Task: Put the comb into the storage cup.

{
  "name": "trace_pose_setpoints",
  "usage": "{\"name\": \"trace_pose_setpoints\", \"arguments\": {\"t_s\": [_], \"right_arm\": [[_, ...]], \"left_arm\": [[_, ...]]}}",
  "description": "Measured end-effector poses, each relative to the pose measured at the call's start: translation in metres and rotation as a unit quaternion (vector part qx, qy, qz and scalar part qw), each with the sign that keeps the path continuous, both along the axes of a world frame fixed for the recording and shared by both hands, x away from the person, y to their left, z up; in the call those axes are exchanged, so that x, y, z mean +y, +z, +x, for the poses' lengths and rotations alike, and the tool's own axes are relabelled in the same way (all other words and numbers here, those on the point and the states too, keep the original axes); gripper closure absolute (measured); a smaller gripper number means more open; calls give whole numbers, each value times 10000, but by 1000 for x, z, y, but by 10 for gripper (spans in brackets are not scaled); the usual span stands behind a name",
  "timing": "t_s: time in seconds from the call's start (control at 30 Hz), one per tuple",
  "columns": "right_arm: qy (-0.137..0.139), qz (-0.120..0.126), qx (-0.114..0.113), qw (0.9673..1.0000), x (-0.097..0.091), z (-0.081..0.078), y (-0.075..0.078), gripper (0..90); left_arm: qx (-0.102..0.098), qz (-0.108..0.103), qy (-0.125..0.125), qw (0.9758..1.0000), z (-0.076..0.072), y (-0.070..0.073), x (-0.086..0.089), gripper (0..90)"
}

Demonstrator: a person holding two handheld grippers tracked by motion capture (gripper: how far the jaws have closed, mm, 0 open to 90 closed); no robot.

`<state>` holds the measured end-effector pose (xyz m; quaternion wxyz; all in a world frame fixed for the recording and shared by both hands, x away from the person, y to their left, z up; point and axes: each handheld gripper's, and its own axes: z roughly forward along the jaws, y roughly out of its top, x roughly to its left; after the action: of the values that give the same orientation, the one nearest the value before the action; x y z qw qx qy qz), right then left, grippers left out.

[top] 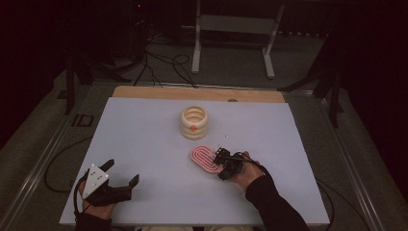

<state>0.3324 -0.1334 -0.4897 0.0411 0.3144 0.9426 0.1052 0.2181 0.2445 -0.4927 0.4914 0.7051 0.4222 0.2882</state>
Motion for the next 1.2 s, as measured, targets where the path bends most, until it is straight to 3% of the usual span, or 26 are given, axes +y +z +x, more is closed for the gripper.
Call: {"name": "trace_pose_setpoints", "arguments": {"t_s": [0.3, 0.57, 0.77, 0.87, 0.97, 1.0, 1.2], "right_arm": [[40, 92, -156, 9998, 0, 0, 1, 694], [-72, 354, -309, 9989, -3, -3, 10, 695], [-238, 722, -542, 9956, -8, -8, 18, 695], [-288, 1031, -697, 9918, -13, -12, 22, 694], [-297, 1124, -753, 9904, -15, -13, 23, 695], [-359, 1367, -842, 9864, -20, -16, 23, 694], [-400, 1636, -1098, 9796, -24, -22, 23, 695]], "left_arm": [[12, 16, -3, 10000, 0, 0, 0, 3], [44, 40, 9, 10000, 1, -1, -1, 3], [54, 58, 8, 10000, 1, -1, -1, 3], [53, 64, 11, 10000, 1, -1, -1, 3], [55, 74, 9, 10000, 1, -1, -1, 3], [54, 72, 6, 10000, 1, -1, -1, 3], [60, 89, 14, 9999, 1, -1, -2, 4]]}}
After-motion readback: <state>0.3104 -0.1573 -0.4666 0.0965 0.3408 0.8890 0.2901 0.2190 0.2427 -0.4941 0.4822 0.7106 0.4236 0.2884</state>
